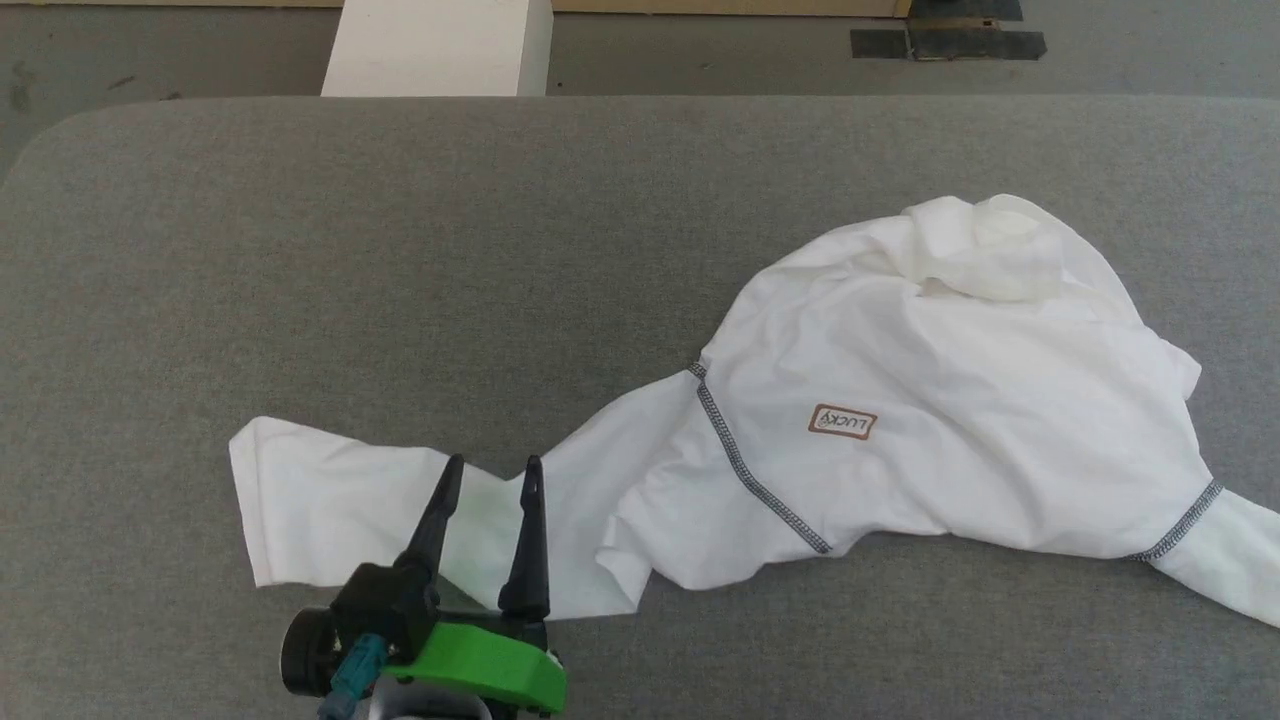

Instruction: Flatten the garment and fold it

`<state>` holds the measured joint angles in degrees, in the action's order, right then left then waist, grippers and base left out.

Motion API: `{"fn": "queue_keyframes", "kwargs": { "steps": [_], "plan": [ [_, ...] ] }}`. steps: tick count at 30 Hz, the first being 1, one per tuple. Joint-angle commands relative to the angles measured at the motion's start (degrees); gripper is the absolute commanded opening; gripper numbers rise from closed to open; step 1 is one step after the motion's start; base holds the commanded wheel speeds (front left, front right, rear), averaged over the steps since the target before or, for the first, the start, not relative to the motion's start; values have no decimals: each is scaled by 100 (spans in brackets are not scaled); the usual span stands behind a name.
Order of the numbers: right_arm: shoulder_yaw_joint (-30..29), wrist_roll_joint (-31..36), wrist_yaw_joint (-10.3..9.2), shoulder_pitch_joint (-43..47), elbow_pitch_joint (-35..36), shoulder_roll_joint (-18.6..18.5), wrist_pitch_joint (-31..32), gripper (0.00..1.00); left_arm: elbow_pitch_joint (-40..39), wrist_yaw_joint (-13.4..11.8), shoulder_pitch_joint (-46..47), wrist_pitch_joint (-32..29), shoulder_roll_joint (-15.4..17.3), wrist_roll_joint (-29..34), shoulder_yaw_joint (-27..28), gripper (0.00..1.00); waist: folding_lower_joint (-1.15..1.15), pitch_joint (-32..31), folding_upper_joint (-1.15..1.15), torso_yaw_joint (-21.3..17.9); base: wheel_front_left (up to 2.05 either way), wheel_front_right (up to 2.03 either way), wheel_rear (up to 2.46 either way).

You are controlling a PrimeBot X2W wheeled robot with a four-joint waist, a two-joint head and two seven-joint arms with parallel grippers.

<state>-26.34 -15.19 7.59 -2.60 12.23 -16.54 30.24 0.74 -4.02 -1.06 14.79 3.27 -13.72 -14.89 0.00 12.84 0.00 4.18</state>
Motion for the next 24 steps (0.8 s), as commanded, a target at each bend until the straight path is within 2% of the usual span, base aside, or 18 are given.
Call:
{"fn": "queue_keyframes", "kwargs": {
  "steps": [1, 2, 3, 10, 16, 20, 21, 22, 23, 24],
  "plan": [
    [185, -86, -10, -204, 77, -93, 73, 100, -30, 32, 12, 21, 5, -86, -16, 100, 0, 89, 0, 72, 0, 0, 0],
    [399, -150, -10, -392, 120, -178, 148, 100, -38, 33, 32, 21, 2, -93, -31, 100, 0, 141, 0, 106, 0, 0, 0],
    [1014, -233, -10, -893, 63, -478, 401, 100, -43, 46, 119, 21, -5, -97, -99, 100, 0, 312, 0, 237, 0, 0, 0],
    [2346, -317, -10, -2144, -631, -888, 1151, 100, -35, 34, 370, 21, -24, -114, -269, 100, 0, 715, 0, 639, 0, 0, 0],
    [3006, -99, -10, -2790, -1650, -1147, 1560, 100, -47, -8, 490, 21, -34, -172, -379, 100, 0, 941, 0, 954, 0, 0, 0],
    [3323, 120, -10, -2953, -2397, -1258, 1525, 100, -81, -46, 546, 21, -37, -214, -449, 100, 0, 1041, 0, 1112, 0, 0, 0],
    [3368, 118, -10, -2961, -2522, -1260, 1504, 96, -88, -56, 554, 21, -37, -226, -465, 100, 0, 1050, 0, 1128, 0, 0, 0],
    [3390, 115, -10, -2972, -2600, -1260, 1471, 40, -94, -65, 561, 21, -37, -236, -477, 100, 0, 1059, 0, 1139, 0, 0, 0],
    [3415, 125, -10, -2999, -2673, -1270, 1409, 0, -100, -80, 570, 21, -38, -246, -490, 100, 0, 1067, 0, 1149, 0, 0, 0],
    [3444, 133, -10, -3035, -2704, -1284, 1343, 0, -104, -93, 577, 21, -38, -252, -498, 100, 0, 1072, 0, 1153, 0, 0, 0]
  ]
}}
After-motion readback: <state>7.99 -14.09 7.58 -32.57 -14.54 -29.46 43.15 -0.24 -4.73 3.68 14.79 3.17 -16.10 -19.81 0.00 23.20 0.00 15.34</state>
